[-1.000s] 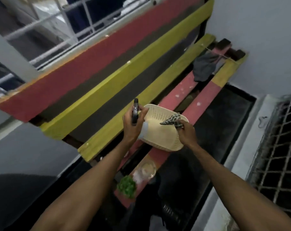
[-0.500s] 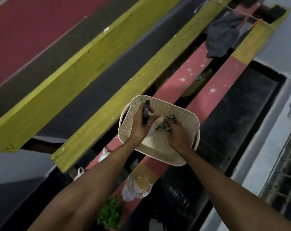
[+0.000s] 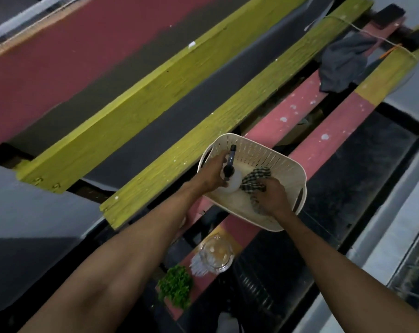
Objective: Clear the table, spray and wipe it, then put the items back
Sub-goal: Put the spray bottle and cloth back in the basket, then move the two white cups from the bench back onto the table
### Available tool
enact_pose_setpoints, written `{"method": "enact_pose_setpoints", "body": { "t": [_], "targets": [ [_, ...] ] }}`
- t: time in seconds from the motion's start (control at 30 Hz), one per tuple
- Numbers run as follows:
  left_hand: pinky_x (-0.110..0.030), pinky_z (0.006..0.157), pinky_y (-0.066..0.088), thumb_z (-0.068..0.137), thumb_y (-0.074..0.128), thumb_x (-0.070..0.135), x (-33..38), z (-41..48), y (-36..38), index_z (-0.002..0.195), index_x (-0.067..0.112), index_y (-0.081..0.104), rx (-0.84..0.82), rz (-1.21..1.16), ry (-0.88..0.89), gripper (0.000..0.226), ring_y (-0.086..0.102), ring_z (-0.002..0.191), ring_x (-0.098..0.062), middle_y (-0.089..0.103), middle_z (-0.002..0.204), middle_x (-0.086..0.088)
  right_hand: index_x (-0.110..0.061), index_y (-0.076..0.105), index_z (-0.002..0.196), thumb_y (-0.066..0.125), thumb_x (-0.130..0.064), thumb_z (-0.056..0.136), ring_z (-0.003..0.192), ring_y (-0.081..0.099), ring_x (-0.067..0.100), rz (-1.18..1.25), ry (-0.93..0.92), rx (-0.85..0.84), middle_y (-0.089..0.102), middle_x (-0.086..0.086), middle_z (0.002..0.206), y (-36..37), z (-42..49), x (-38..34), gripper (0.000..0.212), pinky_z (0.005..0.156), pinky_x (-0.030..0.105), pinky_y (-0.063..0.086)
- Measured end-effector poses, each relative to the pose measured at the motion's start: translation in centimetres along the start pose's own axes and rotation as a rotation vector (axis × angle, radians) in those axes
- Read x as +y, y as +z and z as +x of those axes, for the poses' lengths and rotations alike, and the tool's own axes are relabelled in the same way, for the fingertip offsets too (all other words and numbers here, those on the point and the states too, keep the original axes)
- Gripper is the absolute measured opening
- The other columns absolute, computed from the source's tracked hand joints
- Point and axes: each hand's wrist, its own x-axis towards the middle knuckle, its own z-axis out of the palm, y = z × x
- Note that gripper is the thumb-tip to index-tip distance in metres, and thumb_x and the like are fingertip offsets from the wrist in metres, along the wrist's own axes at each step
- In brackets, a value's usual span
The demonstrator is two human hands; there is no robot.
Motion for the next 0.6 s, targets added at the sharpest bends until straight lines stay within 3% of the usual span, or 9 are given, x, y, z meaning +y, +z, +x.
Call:
{"method": "enact_pose_setpoints", "body": {
  "t": [0.07,0.13,0.2,0.33,0.4,0.5,0.6],
  "targets": [
    [-0.032,0.091,0.047,0.074,0.084,-0.001,0.2,-1.7,-1.1,0.152,0.014,0.036,-0.022,0.033,0.013,0.092,0.057,0.115,-0.026,0.054,0.142,-0.014,-0.001,0.07,0.115,0.06,-0.001,0.088,0.116,0.059,0.033,0.01,0.002,0.105,0.066,0.017,0.124,-0.7,-1.3,-1.3,0.028,0.096,0.035,0.045],
    [-0.039,0.089,0.054,0.079,0.075,-0.005,0.0,-4.5,-2.5,0.147,0.015,0.045,0.022,0.004,0.028,0.077,0.06,0.106,-0.026,0.057,0.135,-0.012,-0.002,0.066,0.122,0.058,-0.002,0.09,0.123,0.056,0.033,0.019,0.03,0.213,0.061,0.018,0.132,-1.1,-3.2,-3.2,0.033,0.102,0.035,0.042],
    [-0.041,0.086,0.056,0.082,0.068,-0.009,-0.3,-8.2,-3.8,0.14,0.014,0.054,0.142,-0.064,0.057,0.064,0.063,0.101,-0.026,0.062,0.126,-0.01,-0.003,0.066,0.122,0.057,-0.002,0.089,0.122,0.055,0.033,0.047,0.046,0.321,0.059,0.017,0.132,-1.0,-5.7,-5.3,0.035,0.104,0.038,0.042],
    [-0.031,0.076,0.056,0.087,0.061,-0.009,-2.9,-18.2,-5.6,0.12,0.007,0.067,0.486,-0.163,0.081,0.037,0.07,0.089,-0.025,0.071,0.113,-0.004,-0.008,0.067,0.11,0.055,0.0,0.086,0.113,0.057,0.032,0.077,-0.046,0.492,0.058,0.011,0.119,1.7,-12.6,-10.3,0.028,0.092,0.036,0.043],
    [-0.036,0.075,0.057,0.092,0.057,-0.003,-5.5,-22.3,-5.4,0.115,0.007,0.069,0.643,-0.19,0.031,0.027,0.069,0.084,-0.024,0.072,0.111,-0.005,-0.011,0.067,0.106,0.056,0.0,0.086,0.107,0.057,0.028,0.094,-0.14,0.442,0.058,0.007,0.111,4.1,-15.4,-12.0,0.026,0.086,0.032,0.041],
    [-0.043,0.082,0.058,0.09,0.056,-0.003,-10.2,-27.2,-3.9,0.117,0.005,0.067,0.762,-0.284,-0.124,0.03,0.067,0.095,-0.027,0.07,0.116,-0.011,-0.013,0.063,0.117,0.058,-0.003,0.088,0.107,0.058,0.024,0.091,-0.22,0.19,0.06,0.002,0.112,8.8,-17.1,-12.6,0.031,0.087,0.028,0.042],
    [-0.04,0.095,0.051,0.079,0.065,0.002,-14.6,-29.7,-1.3,0.133,0.005,0.058,0.702,-0.32,-0.316,0.054,0.062,0.117,-0.036,0.063,0.131,-0.017,-0.016,0.05,0.137,0.064,-0.009,0.087,0.127,0.052,0.026,0.083,-0.149,-0.044,0.054,0.007,0.138,12.9,-16.3,-12.0,0.053,0.103,0.045,0.047]
  ]
}}
